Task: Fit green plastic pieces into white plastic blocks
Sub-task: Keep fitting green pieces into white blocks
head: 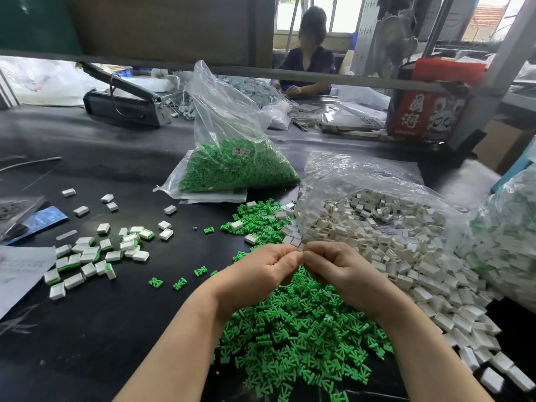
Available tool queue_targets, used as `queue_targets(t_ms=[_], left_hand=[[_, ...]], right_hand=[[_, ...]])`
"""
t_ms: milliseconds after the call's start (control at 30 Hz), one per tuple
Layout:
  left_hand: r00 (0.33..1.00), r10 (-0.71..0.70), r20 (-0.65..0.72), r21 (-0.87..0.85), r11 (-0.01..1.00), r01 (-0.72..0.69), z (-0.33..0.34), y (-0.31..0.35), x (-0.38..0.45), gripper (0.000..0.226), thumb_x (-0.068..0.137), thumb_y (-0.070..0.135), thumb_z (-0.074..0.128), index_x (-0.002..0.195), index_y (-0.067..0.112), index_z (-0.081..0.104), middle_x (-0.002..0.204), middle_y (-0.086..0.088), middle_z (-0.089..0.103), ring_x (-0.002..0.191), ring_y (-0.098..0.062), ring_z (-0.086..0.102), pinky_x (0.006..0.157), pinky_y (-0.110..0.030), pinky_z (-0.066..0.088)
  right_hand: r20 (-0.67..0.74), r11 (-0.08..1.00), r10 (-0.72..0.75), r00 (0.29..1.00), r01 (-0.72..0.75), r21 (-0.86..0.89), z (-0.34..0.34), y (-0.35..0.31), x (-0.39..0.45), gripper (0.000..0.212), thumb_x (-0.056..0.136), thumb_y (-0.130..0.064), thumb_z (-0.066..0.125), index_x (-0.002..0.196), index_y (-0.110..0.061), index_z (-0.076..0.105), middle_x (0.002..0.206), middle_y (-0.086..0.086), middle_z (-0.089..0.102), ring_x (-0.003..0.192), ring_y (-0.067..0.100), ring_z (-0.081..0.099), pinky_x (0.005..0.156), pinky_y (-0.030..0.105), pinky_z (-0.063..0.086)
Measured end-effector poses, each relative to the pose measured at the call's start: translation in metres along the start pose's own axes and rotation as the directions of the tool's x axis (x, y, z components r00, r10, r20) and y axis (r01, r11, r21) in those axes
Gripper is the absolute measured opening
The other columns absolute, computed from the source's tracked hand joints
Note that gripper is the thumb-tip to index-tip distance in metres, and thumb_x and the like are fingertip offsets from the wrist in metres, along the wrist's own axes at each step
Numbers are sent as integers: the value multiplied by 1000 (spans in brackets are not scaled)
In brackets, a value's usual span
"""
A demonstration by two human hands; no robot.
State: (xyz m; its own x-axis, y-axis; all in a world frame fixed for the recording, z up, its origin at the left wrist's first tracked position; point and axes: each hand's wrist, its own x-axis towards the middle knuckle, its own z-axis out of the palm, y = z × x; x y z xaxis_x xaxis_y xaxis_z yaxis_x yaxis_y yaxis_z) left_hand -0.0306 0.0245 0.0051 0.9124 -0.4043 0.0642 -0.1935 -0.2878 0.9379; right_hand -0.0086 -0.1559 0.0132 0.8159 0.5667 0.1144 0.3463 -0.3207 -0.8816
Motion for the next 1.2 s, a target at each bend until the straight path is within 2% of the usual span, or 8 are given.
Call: queue_targets(t_ms=[200,433,633,767,867,1033,1133,1200], left_hand=[[999,30,-40,-129,991,-34,4,-2,2,31,95,37,41,83,11,52,66,17,42,63,-5,37,66,-27,33],[974,89,-207,-197,972,-131,14,5,6,29,96,35,40,84,11,51,66,17,44,67,-7,39,71,-34,37],[963,74,-259,-348,923,-165,16,8,5,37,106,19,37,74,22,56,64,17,52,62,4,49,65,-11,45],[970,68,-232,-368,917,-152,16,12,4,39,107,16,34,69,19,43,59,16,41,53,2,37,56,-8,37],[976,55,-212,-392,910,-136,19,13,5,39,107,15,34,70,19,44,60,16,42,54,2,39,56,-8,38],[967,-1,-254,-489,863,-127,26,13,8,33,101,22,45,70,23,55,65,11,49,62,-1,46,63,-14,41],[962,-8,-271,-489,862,-131,27,13,10,46,103,20,42,61,25,58,61,11,49,56,-1,43,55,-12,37],[957,-17,-291,-493,859,-135,30,14,10,44,104,18,42,63,22,58,59,11,51,54,0,46,54,-10,39]], right_hand=[[-60,987,-7,998,17,163,3,0,0,27,100,-18,49,75,-9,55,59,-12,39,56,5,35,53,17,30],[-248,957,-54,967,120,262,16,-10,7,32,99,-16,47,71,-20,60,58,-15,46,58,2,39,56,17,35],[-351,920,-48,935,178,349,28,-16,7,38,94,-38,39,73,-9,54,60,-8,53,57,4,48,55,16,40],[-366,809,210,907,50,586,24,-13,6,40,86,-52,43,80,-13,54,70,2,48,62,12,43,57,23,37],[-315,769,262,912,0,639,29,-12,9,39,85,-50,46,88,-13,58,78,4,52,74,19,48,76,40,41],[-68,402,238,969,-35,915,42,-14,14,49,96,-46,34,122,-13,61,111,17,64,99,25,63,89,43,46],[-23,329,207,978,-47,943,42,-11,15,58,97,-51,28,122,-12,63,127,17,63,110,26,61,94,44,44],[-36,297,191,981,-23,955,44,-11,14,53,95,-50,33,114,-11,65,119,18,65,101,26,64,89,42,48]])
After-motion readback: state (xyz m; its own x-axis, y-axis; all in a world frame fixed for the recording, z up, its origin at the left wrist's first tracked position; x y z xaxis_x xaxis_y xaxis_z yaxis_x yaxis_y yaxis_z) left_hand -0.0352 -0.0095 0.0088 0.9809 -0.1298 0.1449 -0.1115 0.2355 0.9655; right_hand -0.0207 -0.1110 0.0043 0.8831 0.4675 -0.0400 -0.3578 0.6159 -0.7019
